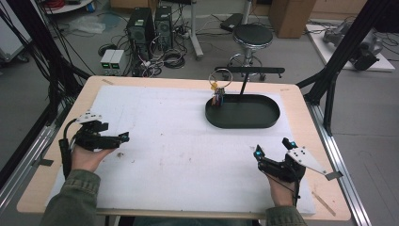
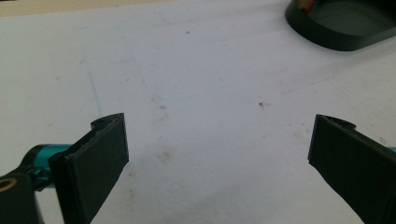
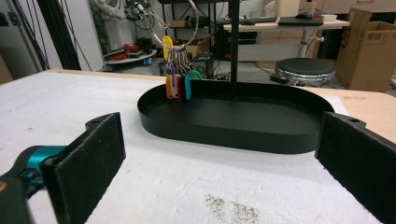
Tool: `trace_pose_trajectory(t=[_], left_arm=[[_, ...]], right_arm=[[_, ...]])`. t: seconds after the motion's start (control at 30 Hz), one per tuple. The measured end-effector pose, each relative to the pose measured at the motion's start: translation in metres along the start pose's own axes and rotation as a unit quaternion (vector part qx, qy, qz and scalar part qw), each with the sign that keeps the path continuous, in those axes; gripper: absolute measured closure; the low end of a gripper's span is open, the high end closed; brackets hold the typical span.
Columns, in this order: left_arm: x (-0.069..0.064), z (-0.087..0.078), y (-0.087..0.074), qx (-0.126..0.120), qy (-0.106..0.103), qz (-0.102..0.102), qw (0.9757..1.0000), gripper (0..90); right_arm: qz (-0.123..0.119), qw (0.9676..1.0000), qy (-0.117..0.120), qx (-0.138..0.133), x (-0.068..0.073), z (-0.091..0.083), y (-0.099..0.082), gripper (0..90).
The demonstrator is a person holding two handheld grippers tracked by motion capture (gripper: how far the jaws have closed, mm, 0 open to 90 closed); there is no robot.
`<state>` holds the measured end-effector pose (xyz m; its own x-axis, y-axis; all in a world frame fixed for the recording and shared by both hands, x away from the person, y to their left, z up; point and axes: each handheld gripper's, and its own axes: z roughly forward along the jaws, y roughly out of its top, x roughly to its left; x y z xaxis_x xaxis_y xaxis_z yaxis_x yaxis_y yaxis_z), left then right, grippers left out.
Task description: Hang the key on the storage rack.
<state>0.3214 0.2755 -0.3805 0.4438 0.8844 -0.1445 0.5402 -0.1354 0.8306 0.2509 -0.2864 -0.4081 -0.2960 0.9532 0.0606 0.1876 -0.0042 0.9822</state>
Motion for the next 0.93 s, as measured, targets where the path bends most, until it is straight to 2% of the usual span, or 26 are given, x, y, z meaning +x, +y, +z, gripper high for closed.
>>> trace_pose_trajectory(t=[0.03, 0.07, 0.2, 0.27, 0.37, 0.47, 0.57, 0.67, 0.73, 0.87, 0.93], left_arm=[[0.000, 0.000, 0.000, 0.000, 0.000, 0.000, 1.0000, 5.5], [0.004, -0.004, -0.007, 0.003, 0.007, -0.007, 0.9999, 5.5], [0.013, -0.013, -0.019, 0.005, 0.017, -0.029, 0.9994, 5.5], [0.018, -0.019, -0.025, -0.002, 0.023, -0.040, 0.9989, 5.5], [0.022, -0.029, -0.035, -0.015, 0.046, -0.055, 0.9973, 5.5], [0.026, -0.038, -0.042, -0.042, 0.078, -0.067, 0.9938, 5.5], [0.027, -0.046, -0.045, -0.068, 0.108, -0.072, 0.9891, 5.5], [0.027, -0.053, -0.045, -0.094, 0.143, -0.069, 0.9829, 5.5], [0.027, -0.058, -0.046, -0.109, 0.159, -0.070, 0.9787, 5.5], [0.027, -0.063, -0.048, -0.123, 0.167, -0.069, 0.9758, 5.5], [0.028, -0.063, -0.048, -0.125, 0.167, -0.069, 0.9756, 5.5]], right_arm=[[0.000, 1.0000, 0.000, 0.000, 0.000, 0.000, 0.000, 0.6], [-0.001, 1.0000, 0.000, -0.001, 0.000, 0.000, 0.000, 0.5], [0.000, 1.0000, -0.001, 0.001, 0.001, 0.000, 0.000, 0.5], [-0.003, 1.0000, 0.000, -0.001, 0.001, 0.001, 0.000, 0.5], [0.000, 1.0000, 0.000, 0.001, 0.002, 0.001, 0.000, 0.5], [-0.002, 1.0000, 0.001, 0.000, 0.002, 0.001, 0.000, 0.5], [-0.003, 1.0000, 0.001, 0.001, 0.003, 0.001, 0.000, 0.5], [-0.002, 1.0000, 0.002, 0.002, 0.003, 0.001, -0.001, 0.5], [-0.006, 1.0000, 0.003, 0.003, 0.003, 0.001, -0.001, 0.5], [-0.010, 0.9999, 0.004, 0.005, 0.004, 0.002, -0.001, 0.5], [-0.009, 0.9999, 0.004, 0.007, 0.004, 0.002, -0.001, 0.5]])
